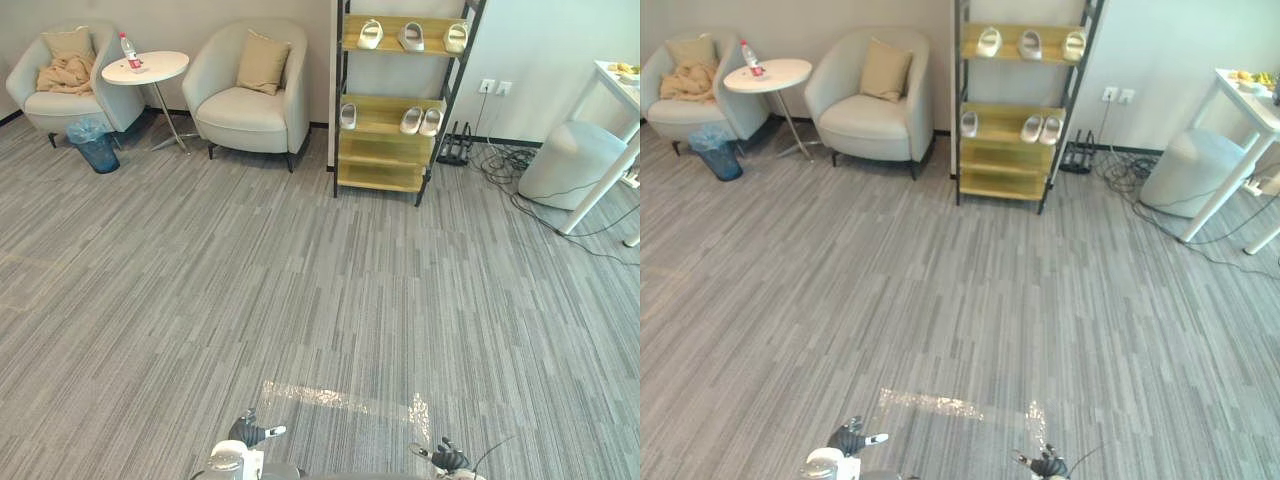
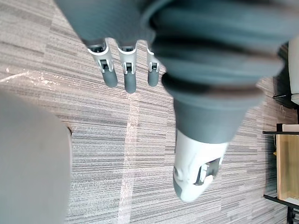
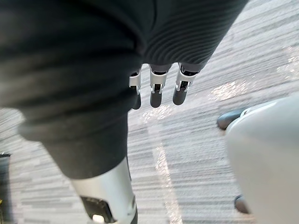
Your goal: Pick up cushions and gather them together orderly.
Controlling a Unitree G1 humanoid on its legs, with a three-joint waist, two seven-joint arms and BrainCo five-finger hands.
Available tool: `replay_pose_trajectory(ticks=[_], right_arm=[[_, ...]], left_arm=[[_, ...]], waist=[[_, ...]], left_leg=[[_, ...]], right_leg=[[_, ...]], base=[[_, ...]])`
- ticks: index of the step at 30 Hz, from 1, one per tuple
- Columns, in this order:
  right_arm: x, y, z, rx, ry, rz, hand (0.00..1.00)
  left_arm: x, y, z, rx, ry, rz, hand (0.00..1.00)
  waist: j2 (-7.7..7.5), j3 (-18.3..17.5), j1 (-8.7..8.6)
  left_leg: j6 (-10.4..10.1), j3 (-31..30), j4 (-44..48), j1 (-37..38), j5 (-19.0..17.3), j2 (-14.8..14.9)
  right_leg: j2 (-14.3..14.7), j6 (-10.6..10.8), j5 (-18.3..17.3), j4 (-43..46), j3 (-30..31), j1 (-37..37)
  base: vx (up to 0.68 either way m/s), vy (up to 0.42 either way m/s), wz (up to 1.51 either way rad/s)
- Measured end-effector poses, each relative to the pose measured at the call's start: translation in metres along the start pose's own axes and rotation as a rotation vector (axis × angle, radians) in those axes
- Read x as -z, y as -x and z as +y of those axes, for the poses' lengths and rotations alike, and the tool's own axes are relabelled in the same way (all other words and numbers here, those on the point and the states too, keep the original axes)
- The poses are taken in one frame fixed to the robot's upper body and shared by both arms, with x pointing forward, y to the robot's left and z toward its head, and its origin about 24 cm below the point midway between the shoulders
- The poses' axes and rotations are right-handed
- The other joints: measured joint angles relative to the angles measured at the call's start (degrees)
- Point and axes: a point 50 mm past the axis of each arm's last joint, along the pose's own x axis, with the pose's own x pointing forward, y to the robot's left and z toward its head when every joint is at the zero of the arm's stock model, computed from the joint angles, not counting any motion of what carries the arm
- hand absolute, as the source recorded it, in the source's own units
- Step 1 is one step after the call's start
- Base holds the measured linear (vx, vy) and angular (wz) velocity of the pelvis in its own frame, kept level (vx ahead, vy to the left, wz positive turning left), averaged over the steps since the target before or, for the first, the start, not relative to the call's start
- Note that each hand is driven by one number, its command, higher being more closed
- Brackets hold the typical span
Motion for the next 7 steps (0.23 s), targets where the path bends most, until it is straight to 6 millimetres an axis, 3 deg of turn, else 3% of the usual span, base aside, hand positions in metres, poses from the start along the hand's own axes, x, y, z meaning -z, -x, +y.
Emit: replay_pose_trajectory(ticks=[7], right_arm=[[0.0037,0.001,-0.0072,0.018,0.005,0.016,0.0]], left_arm=[[0.0024,0.0003,-0.004,0.007,0.009,0.011,0.0]], waist=[[1.13,-0.5,-0.1]], left_leg=[[1.7,-2.9,-3.9,0.4,1.2,1.0]], right_leg=[[1.2,0.0,0.0,-0.6,-2.2,-0.3]], base=[[-0.01,-0.055,0.16]])
